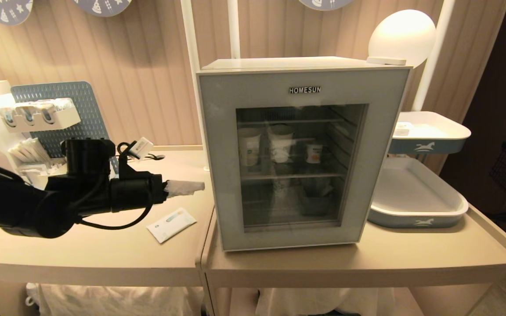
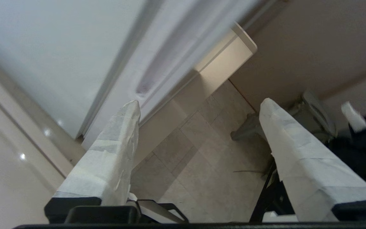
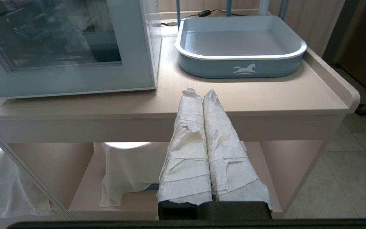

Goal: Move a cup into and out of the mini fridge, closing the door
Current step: Open the freezer door

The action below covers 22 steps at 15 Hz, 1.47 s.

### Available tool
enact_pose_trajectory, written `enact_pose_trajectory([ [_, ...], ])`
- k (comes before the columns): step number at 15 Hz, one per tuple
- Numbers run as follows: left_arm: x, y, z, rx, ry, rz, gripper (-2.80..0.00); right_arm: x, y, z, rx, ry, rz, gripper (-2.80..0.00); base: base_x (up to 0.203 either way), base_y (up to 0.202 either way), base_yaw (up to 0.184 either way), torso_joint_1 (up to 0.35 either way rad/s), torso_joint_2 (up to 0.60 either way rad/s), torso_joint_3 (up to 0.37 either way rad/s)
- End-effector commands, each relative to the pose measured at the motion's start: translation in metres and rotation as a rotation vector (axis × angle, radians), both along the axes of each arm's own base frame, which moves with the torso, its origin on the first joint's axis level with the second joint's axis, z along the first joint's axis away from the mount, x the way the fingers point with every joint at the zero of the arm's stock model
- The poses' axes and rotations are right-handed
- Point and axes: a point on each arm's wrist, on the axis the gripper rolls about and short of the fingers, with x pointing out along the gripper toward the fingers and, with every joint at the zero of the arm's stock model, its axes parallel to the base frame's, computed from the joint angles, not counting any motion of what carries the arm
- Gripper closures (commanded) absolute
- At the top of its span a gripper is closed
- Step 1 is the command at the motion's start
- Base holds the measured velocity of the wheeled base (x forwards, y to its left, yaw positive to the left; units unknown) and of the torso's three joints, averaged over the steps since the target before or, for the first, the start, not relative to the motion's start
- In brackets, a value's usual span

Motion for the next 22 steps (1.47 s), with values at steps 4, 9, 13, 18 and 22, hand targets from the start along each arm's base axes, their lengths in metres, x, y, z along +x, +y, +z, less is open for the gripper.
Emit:
enact_pose_trajectory([
  [4,-0.004,-0.004,-0.029,0.005,-0.327,-0.139,-2.8,0.0,0.0,0.0,0.0,0.001,0.0,0.0,0.0,0.0,0.0,0.0,0.0,0.0],
  [9,0.005,-0.022,-0.042,-0.009,-0.448,-0.187,-2.8,0.0,0.0,0.0,0.0,0.001,0.002,0.0,0.0,0.0,0.0,0.0,0.0,0.0],
  [13,0.017,-0.033,-0.045,-0.008,-0.467,-0.188,-2.8,0.0,0.0,0.0,0.0,0.003,0.001,0.0,0.0,0.0,0.0,0.0,0.0,0.0],
  [18,0.018,-0.034,-0.045,-0.004,-0.465,-0.172,-2.8,0.0,0.0,0.0,0.0,0.001,0.002,0.0,0.0,0.0,0.0,0.0,0.0,0.0],
  [22,0.0,-0.041,-0.028,-0.042,-0.439,-0.194,-2.8,0.0,0.0,0.0,0.0,0.002,0.002,0.0,0.0,0.0,0.0,0.0,0.0,0.0],
])
